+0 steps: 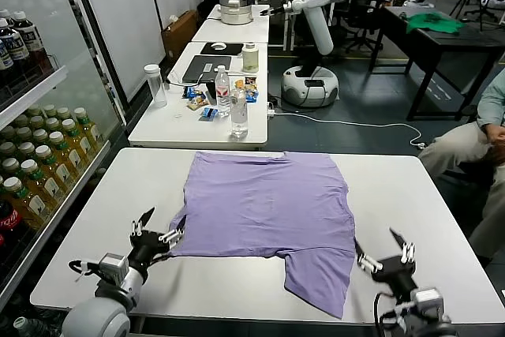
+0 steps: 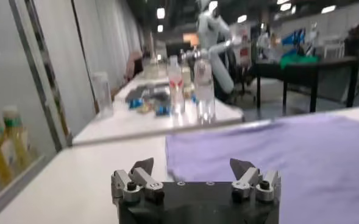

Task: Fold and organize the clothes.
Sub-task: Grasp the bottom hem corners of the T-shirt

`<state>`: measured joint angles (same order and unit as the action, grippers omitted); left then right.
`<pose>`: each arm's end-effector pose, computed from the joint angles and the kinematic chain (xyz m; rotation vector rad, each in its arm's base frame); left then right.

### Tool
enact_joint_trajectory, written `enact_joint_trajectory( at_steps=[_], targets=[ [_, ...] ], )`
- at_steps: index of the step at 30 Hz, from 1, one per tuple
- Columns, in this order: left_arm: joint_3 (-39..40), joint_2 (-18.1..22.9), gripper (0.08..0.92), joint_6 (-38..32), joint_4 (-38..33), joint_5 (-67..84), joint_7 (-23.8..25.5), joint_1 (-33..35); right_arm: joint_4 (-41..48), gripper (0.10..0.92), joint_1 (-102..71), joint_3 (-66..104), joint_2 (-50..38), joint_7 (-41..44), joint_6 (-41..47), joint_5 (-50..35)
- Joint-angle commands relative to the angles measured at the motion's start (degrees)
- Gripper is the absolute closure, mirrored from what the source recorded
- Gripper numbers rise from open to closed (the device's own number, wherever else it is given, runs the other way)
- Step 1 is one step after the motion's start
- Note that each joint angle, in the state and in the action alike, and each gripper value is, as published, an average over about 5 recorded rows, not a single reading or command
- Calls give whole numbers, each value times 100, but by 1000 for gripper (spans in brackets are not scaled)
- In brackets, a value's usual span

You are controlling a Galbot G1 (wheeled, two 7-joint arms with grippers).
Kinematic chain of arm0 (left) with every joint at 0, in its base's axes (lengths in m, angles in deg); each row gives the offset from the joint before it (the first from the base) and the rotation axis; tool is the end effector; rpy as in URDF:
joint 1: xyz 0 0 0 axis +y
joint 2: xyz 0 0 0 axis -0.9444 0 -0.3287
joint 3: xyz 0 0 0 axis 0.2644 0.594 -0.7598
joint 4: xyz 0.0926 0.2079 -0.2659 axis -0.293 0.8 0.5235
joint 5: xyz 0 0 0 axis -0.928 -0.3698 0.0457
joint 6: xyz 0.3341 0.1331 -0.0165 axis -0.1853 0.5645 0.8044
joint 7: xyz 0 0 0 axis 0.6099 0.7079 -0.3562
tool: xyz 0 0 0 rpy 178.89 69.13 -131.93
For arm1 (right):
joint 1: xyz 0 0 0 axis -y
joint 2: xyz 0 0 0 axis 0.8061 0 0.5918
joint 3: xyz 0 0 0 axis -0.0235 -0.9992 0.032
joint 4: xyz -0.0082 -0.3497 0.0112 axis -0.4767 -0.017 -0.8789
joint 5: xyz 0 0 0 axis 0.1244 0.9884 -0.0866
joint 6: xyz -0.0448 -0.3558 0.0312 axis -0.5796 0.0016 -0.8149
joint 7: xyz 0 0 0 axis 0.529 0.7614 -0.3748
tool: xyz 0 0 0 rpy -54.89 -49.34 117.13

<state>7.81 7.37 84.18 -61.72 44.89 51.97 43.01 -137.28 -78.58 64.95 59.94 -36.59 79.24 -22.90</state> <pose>0.2214 0.0696 -0.2563 -0.2036 -2.7474 -0.1766 0.1367 -0.0626 -0.2555 0.2162 -2.6968 0.3490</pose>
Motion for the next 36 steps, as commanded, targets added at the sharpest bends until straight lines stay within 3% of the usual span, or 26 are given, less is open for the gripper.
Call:
enact_joint_trajectory(
  at_steps=[1,10,16,24,29,36],
  targets=[
    [23,-74,177,661,19,351,-176,426,-35,203,-438,-491,2,-159,54,16],
    [10,64,177,612,311,512,-224,257,-56,203,-433,-547,86,-327,70,-363],
    [-124,47,177,508,692,847,-773,-7,20,203,-409,-584,98,-407,56,-392],
    [-62,47,177,517,721,972,-597,5,91,205,-240,-801,157,-454,85,-424],
    [-25,40,223,515,697,987,-500,27,92,301,-196,-881,138,-512,162,-694],
    [62,69,423,584,574,988,-480,68,225,499,-44,-879,126,-483,171,-1065]
  ],
)
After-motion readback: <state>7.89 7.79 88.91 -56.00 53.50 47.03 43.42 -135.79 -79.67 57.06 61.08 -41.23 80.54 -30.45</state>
